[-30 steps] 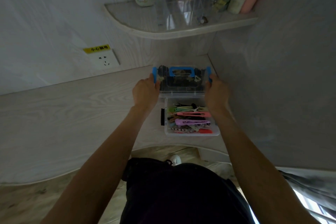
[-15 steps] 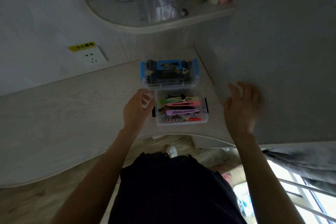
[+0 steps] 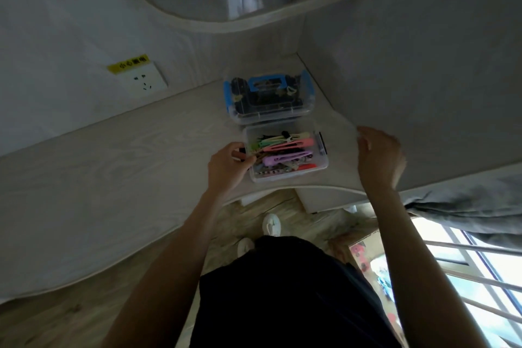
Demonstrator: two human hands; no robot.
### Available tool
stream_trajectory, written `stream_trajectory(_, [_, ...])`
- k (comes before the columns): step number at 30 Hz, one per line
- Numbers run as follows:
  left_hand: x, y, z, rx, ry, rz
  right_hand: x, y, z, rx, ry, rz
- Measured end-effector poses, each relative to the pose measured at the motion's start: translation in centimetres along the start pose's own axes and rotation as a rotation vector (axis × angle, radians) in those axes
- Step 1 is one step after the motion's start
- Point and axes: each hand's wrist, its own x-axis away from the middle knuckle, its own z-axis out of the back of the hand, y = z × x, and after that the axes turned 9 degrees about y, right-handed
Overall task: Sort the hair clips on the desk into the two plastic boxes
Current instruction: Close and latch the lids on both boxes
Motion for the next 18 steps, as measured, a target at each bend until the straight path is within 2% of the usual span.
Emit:
stream_trajectory(3, [0.6,-1.8,1.4,0.075,-0.009,0.065,2.3,-1.2,2.2,-0.210,0.087,0.047])
stream_trajectory(6, [1.0,-3.2,2.5,0.178,-0.022,0.116,5.0,-2.9,3.3,-0.387,0.111,0.345])
stream_trajectory(8, [1.1,-3.5,3.2,0.273,-0.042,0.201,6.9,-4.2,2.3,-0.454,0.071,0.567])
stream_trajectory(11, [0.9,-3.1,3.9,0.425,-0.073,0.323,8.5,-5.5,-0.8,-0.504,-0.091,0.772])
stream_trajectory(13, [1.0,-2.9,4.0,0.458,-0.083,0.326,8.8,-5.6,-2.9,-0.497,-0.165,0.841])
stream_trajectory(18, [1.8,-2.9,3.2,0.356,-0.026,0.182,8.6,-5.3,-5.1,-0.478,-0.312,0.810])
